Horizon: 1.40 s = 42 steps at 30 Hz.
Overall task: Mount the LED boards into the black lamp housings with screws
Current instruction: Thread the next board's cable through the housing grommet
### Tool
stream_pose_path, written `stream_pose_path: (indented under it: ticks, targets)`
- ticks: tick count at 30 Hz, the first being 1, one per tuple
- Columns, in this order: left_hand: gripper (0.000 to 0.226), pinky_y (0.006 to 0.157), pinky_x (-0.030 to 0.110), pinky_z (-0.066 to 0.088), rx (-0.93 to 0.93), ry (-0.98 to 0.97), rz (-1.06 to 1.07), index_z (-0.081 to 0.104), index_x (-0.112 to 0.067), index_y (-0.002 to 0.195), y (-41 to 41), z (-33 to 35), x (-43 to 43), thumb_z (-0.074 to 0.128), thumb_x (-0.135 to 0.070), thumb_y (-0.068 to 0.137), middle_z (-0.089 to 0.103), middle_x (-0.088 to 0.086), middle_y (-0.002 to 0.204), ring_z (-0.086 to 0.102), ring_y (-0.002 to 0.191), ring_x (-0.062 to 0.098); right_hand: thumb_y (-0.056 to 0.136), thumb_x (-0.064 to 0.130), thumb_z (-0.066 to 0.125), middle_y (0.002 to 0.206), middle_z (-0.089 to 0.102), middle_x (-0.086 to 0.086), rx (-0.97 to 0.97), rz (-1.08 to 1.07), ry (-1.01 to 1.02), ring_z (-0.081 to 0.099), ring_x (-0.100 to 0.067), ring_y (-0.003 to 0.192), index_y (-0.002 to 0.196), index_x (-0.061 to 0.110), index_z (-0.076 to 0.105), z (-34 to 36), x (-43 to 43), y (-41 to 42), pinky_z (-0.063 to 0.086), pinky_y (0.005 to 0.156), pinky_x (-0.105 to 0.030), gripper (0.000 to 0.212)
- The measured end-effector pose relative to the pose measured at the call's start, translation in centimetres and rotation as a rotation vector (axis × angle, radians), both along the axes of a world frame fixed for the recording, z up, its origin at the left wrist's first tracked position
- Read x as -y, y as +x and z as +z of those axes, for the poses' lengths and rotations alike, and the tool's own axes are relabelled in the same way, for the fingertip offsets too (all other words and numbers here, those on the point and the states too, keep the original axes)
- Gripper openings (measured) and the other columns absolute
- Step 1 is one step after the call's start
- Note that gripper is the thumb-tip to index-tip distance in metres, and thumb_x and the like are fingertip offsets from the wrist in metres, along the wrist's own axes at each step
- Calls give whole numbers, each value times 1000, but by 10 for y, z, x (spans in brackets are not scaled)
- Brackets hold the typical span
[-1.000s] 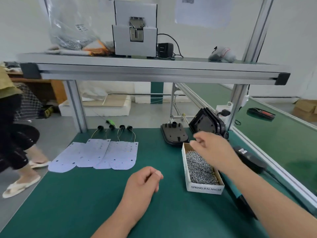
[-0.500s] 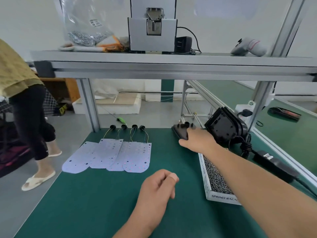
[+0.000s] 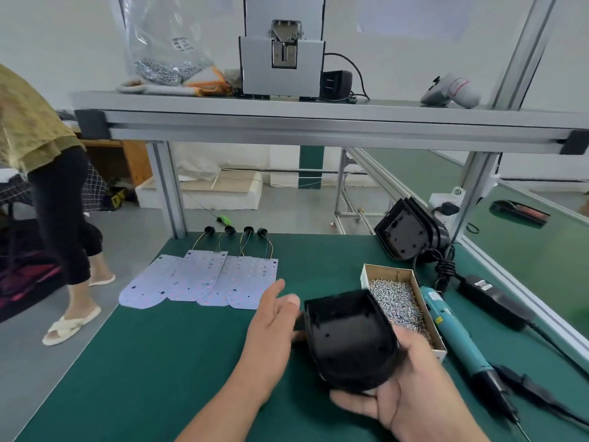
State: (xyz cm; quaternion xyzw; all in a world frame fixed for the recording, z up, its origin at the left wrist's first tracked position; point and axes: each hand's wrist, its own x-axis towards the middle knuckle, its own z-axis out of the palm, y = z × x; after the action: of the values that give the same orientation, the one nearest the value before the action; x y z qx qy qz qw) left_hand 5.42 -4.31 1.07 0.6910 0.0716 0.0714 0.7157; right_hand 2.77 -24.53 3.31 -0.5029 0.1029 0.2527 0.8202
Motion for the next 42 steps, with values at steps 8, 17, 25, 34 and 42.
stream_pose_path:
  ticks: [8,17,25,34,42]
  targets:
    - [49,73,9,41,54,531,-52,57,-51,106,-3,-1,7,64,-6,88,53,-9,105,55,79,-4,106,32,52,104,78,-24,185,161,-409,76,-43,85,113,27,80,7,28,-14,61,65,-46,29]
    - [43,76,10,40,37,539,-43,55,-40,127,-9,-2,2,58,-19,89,44,-22,111,52,90,-7,99,43,57,67,61,9,882,101,-1280,46,-5,56,93,27,65,39,42,24,42,57,-22,19]
    - [41,82,10,41,123,450,-13,62,-39,125,-8,-4,5,59,-39,84,51,-19,103,56,92,6,96,34,62,76,77,-5,832,276,-1163,65,-14,58,86,10,73,53,-70,186,55,62,-32,28]
    - [19,76,12,48,123,178,183,71,-38,112,5,-15,2,68,-34,94,67,-7,96,62,78,3,102,32,56,70,50,-4,937,371,-1502,48,-22,62,71,13,47,17,-192,287,32,53,-31,37]
    - [17,68,12,46,122,157,182,75,-32,106,7,-16,-1,70,-19,95,64,-3,78,55,66,1,103,11,51,73,54,-9,841,290,-1465,56,-30,72,72,10,44,7,-179,300,35,55,-30,31]
